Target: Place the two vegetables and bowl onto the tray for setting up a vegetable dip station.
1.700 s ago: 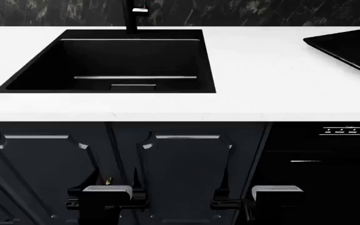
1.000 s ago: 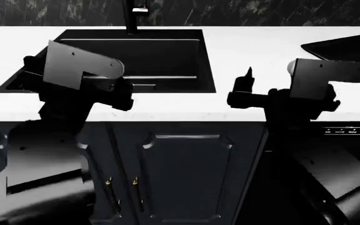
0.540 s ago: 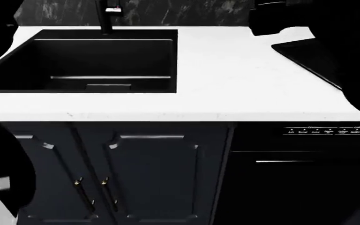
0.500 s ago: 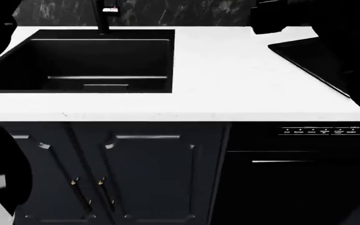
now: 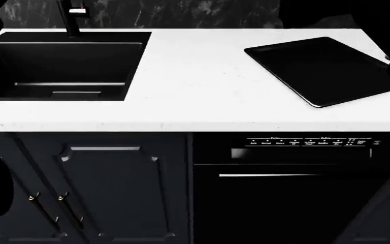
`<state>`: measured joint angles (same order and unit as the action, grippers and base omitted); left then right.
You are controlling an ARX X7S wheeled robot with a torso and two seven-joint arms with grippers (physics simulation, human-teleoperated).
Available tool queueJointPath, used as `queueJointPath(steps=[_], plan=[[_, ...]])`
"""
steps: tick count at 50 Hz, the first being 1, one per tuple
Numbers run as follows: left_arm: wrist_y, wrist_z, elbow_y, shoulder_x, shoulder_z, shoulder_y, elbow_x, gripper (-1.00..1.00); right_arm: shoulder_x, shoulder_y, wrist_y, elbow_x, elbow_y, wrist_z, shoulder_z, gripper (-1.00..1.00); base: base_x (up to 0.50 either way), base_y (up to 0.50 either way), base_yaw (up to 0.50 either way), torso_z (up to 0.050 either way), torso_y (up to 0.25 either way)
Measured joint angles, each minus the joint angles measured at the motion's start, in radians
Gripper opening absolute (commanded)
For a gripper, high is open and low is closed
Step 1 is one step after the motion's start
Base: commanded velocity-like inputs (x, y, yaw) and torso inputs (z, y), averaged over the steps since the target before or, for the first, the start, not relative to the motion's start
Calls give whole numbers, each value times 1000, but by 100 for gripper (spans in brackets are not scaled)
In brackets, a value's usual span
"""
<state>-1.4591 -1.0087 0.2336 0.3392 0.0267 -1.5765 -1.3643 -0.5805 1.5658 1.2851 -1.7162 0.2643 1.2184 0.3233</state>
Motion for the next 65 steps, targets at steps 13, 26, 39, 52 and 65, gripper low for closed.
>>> queueJointPath(steps=[13,26,39,52,65], plan=[[21,-26,-5,16,13,-5,-43,100,-4,5,-10,-7,2,1,8,100,0,-500,0,0,0],[40,-40,-10,28,26,-8,-69,100,-4,1,-26,-5,4,-7,11,100,0,-500,0,0,0],[59,-42,-14,40,39,-11,-79,100,-4,0,-39,-2,6,-18,15,100,0,-500,0,0,0],[75,-44,-16,51,51,-13,-87,100,-4,-2,-53,1,11,-30,17,100,0,-500,0,0,0],[89,-48,-18,59,61,-19,-100,100,-7,21,-41,5,6,-29,40,100,191,-154,0,0,0]])
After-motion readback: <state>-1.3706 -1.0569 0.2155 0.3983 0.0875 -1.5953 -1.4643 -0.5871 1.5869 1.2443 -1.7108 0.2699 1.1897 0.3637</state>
